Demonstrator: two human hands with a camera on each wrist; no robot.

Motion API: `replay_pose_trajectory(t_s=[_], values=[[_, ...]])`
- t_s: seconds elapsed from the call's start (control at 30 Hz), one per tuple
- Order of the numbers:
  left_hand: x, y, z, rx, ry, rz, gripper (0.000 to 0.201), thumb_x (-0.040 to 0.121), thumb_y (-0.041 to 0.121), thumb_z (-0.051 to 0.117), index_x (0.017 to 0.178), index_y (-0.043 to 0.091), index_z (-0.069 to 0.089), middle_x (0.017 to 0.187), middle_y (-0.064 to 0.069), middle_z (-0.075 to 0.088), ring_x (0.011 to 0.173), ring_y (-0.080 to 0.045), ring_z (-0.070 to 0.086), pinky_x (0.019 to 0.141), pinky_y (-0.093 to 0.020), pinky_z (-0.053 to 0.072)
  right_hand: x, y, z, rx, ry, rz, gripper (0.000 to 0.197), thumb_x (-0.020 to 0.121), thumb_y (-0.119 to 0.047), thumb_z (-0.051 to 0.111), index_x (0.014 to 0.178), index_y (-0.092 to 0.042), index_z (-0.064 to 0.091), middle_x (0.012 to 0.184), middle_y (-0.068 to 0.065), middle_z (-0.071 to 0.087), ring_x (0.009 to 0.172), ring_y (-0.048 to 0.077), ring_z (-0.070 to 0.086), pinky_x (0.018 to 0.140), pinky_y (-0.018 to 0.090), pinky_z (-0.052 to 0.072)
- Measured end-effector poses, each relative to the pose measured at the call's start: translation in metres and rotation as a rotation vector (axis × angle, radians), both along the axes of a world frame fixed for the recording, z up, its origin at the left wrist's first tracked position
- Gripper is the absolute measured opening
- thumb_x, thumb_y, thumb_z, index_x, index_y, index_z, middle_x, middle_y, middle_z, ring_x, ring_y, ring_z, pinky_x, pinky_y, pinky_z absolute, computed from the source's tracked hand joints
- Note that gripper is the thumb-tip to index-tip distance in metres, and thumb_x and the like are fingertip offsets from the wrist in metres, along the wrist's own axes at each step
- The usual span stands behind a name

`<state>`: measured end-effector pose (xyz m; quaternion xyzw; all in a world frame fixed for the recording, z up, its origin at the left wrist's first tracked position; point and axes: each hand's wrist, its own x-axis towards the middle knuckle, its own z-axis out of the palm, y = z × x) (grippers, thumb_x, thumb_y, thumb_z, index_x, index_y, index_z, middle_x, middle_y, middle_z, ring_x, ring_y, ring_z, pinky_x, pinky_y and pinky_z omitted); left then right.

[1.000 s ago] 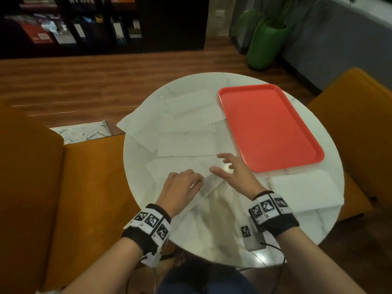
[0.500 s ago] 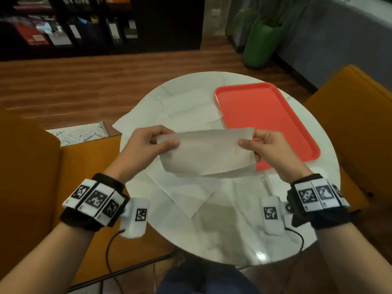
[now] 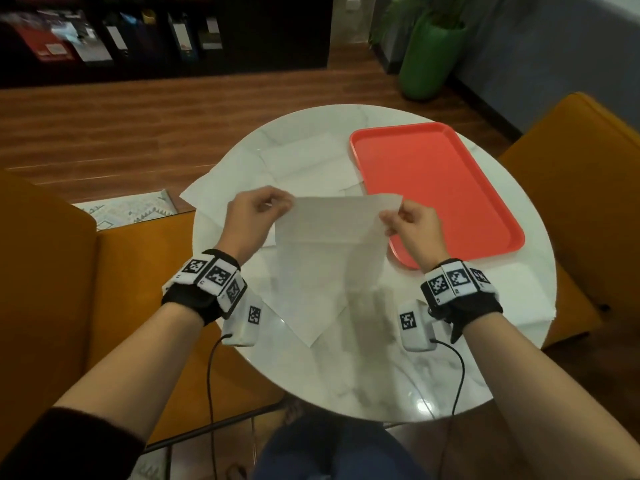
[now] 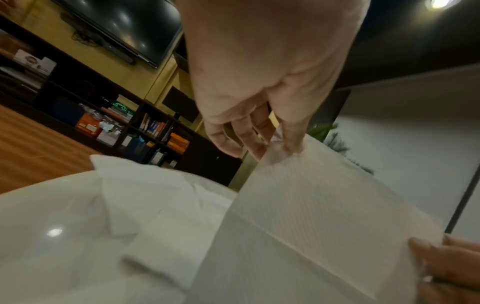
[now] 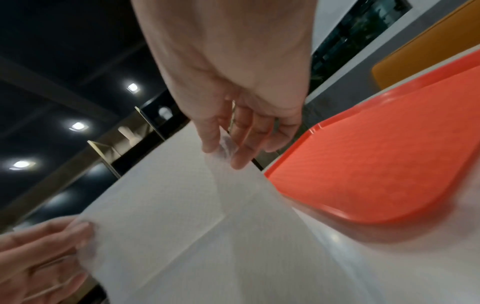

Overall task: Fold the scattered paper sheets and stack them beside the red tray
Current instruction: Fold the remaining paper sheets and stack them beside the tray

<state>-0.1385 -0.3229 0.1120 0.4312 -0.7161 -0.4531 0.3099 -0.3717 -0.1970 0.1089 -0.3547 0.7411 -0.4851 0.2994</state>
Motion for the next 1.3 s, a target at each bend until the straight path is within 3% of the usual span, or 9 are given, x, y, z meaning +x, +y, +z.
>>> replay_pose_trajectory(t_s=[0.17,0.33,0.5,0.63,0.77,0.9,1.07,1.17,1.3], values=[[0.015,0.024,0.033,-0.080,0.185,0.009,0.009,0.087,0.021,0.069,0.095,0.021,0.074,0.095,0.006,0.073,0.096,-0.016,0.067,0.091,-0.035,0.051,0.006,0.019,0.009,-0.182,-0.007,-0.020,0.032,0.084,-0.018,0.068,0.079,0.012,0.057,0.087,0.035,0.060,0.071,0.026,0.059,0.074,0.039,0.050],[0.039,0.067,-0.004,0.073,0.017,-0.082,0.012,0.085,0.018,0.068,0.095,0.019,0.075,0.096,0.010,0.073,0.095,0.000,0.065,0.084,-0.006,0.044,0.020,0.058,-0.036,-0.004,-0.090,0.044,0.015,0.085,-0.005,0.067,0.072,-0.013,0.065,0.062,-0.016,0.069,0.062,-0.007,0.060,0.064,0.010,0.045],[0.056,0.092,-0.064,0.198,-0.100,-0.110,0.012,0.087,0.018,0.068,0.094,0.025,0.075,0.094,0.021,0.072,0.095,0.003,0.064,0.080,-0.002,0.041,0.024,0.090,-0.083,0.218,-0.064,0.110,0.012,0.085,-0.019,0.069,0.082,-0.007,0.071,0.079,0.004,0.074,0.082,0.022,0.070,0.080,0.039,0.055],[0.055,0.094,-0.078,0.263,-0.092,-0.074,0.011,0.087,0.020,0.068,0.094,0.025,0.074,0.093,0.016,0.073,0.093,0.003,0.064,0.078,-0.005,0.043,0.027,0.093,-0.088,0.246,-0.064,0.083,0.008,0.087,-0.019,0.066,0.082,-0.018,0.073,0.077,-0.005,0.073,0.077,0.015,0.068,0.075,0.028,0.053],[0.042,0.075,-0.068,0.242,-0.049,0.020,0.015,0.088,0.017,0.067,0.103,0.017,0.070,0.091,0.006,0.070,0.081,0.011,0.062,0.070,-0.003,0.044,0.023,0.071,-0.082,0.224,-0.039,0.037,0.015,0.088,-0.022,0.064,0.076,-0.014,0.067,0.071,0.001,0.069,0.071,0.018,0.064,0.074,0.039,0.052],[0.034,0.059,-0.067,0.191,-0.137,0.075,0.034,0.091,0.024,0.064,0.124,0.023,0.057,0.106,0.002,0.063,0.092,-0.001,0.059,0.076,-0.011,0.043,0.018,0.036,-0.076,0.244,0.074,0.053,0.027,0.090,-0.022,0.062,0.073,-0.001,0.057,0.066,0.012,0.058,0.062,0.018,0.052,0.064,0.033,0.048],[0.034,0.067,-0.082,-0.081,-0.472,0.008,0.056,0.094,0.035,0.057,0.144,0.024,0.034,0.145,-0.004,0.038,0.130,-0.021,0.040,0.108,-0.046,0.035,0.018,0.007,-0.083,0.333,0.112,0.074,0.014,0.091,-0.017,0.059,0.090,-0.005,0.065,0.069,0.003,0.058,0.060,0.017,0.052,0.048,0.014,0.038],[0.034,0.090,-0.087,-0.219,-0.597,-0.159,0.052,0.096,0.037,0.049,0.144,0.026,0.034,0.149,-0.003,0.035,0.136,-0.020,0.035,0.111,-0.043,0.027,0.018,0.001,-0.085,0.377,0.120,0.054,0.023,0.092,-0.017,0.059,0.109,-0.001,0.061,0.086,0.013,0.065,0.065,0.020,0.058,0.057,0.022,0.045],[0.035,0.117,-0.102,-0.257,-0.795,-0.363,0.055,0.098,0.044,0.038,0.149,0.029,0.024,0.159,0.002,0.020,0.146,-0.014,0.018,0.117,-0.044,0.013,0.028,0.009,-0.083,0.345,0.323,0.027,0.035,0.093,-0.013,0.055,0.126,-0.004,0.051,0.121,0.017,0.056,0.110,0.029,0.055,0.095,0.035,0.044]])
